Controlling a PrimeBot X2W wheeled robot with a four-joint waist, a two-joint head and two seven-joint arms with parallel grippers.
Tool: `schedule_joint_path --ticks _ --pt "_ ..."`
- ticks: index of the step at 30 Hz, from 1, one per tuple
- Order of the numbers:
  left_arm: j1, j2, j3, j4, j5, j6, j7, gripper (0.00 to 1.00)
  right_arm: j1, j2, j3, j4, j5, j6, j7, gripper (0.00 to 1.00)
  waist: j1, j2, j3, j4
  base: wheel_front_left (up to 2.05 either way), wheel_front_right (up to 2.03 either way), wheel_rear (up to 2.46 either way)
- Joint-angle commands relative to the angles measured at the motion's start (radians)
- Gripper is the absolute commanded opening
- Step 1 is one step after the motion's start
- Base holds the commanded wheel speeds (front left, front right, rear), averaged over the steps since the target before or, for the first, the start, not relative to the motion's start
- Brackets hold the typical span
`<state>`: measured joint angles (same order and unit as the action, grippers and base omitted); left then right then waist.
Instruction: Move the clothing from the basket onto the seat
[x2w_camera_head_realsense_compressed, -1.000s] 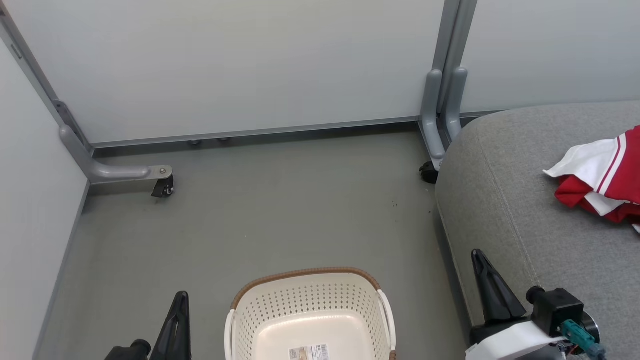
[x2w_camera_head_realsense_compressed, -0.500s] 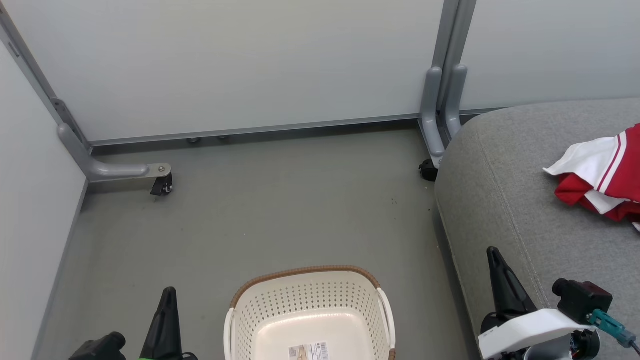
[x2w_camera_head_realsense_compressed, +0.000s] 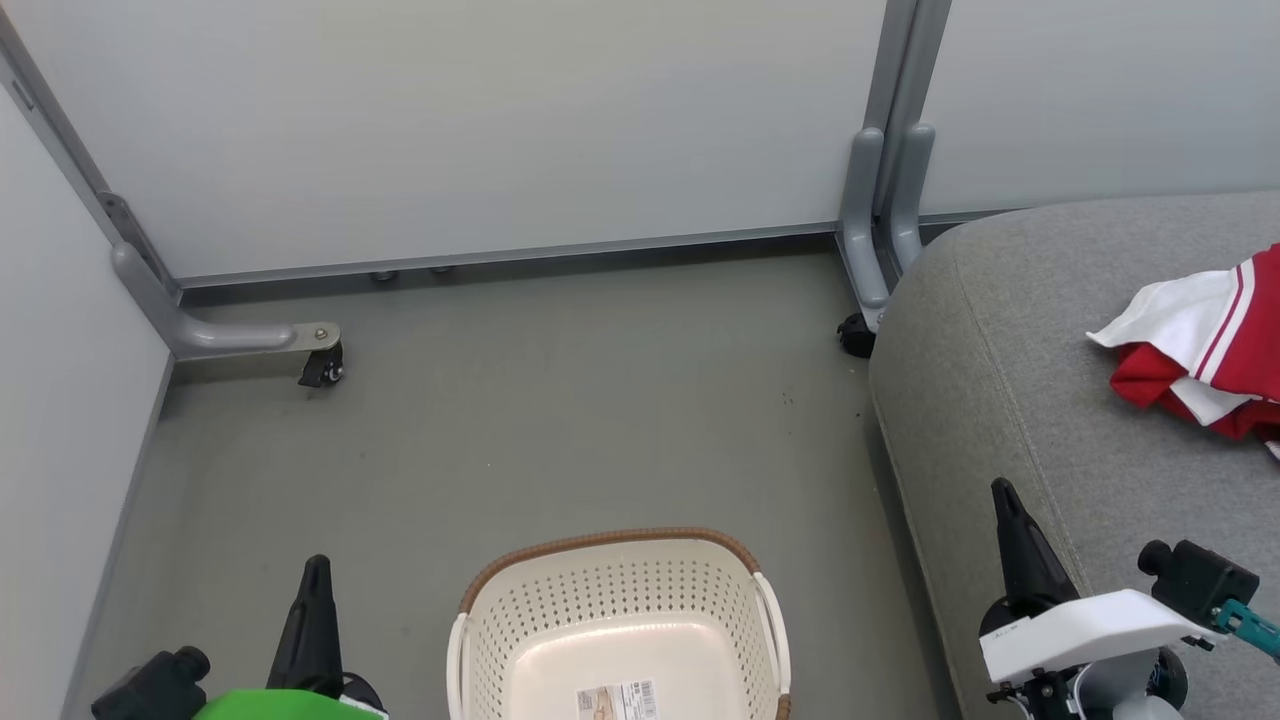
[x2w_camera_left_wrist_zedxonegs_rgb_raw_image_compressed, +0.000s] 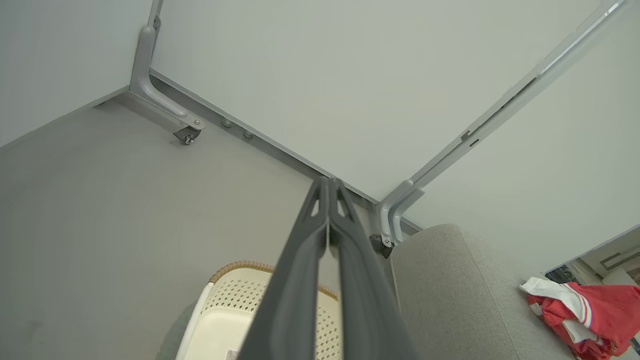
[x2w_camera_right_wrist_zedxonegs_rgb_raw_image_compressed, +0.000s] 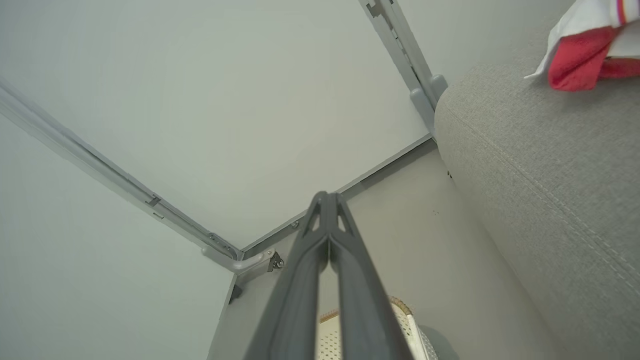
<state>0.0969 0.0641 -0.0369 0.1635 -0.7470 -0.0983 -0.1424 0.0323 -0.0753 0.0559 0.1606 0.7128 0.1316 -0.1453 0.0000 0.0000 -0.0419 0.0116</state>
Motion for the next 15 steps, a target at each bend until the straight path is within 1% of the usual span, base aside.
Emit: schedule_joint_path --ticks 1,3,15 --pt "-0.035 0.010 0.006 -0.010 -0.037 -0.008 0.006 0.00 -0.028 -0.006 -0.007 -0.007 0.040 0.000 0.008 0.00 0.0000 0.0000 0.001 0.000 0.00 0.00 0.00" --pt "-0.043 0.011 0.011 -0.006 -0.079 -0.009 0.016 0.00 -0.034 -0.007 -0.012 -0.003 0.085 -0.001 0.018 0.00 0.0000 0.0000 0.002 -0.001 0.00 0.00 0.00" --pt "-0.074 0.013 0.027 0.008 -0.232 -0.014 0.052 0.00 -0.055 -0.009 -0.031 0.012 0.242 -0.001 0.054 0.00 0.0000 0.0000 0.008 -0.002 0.00 0.00 0.00"
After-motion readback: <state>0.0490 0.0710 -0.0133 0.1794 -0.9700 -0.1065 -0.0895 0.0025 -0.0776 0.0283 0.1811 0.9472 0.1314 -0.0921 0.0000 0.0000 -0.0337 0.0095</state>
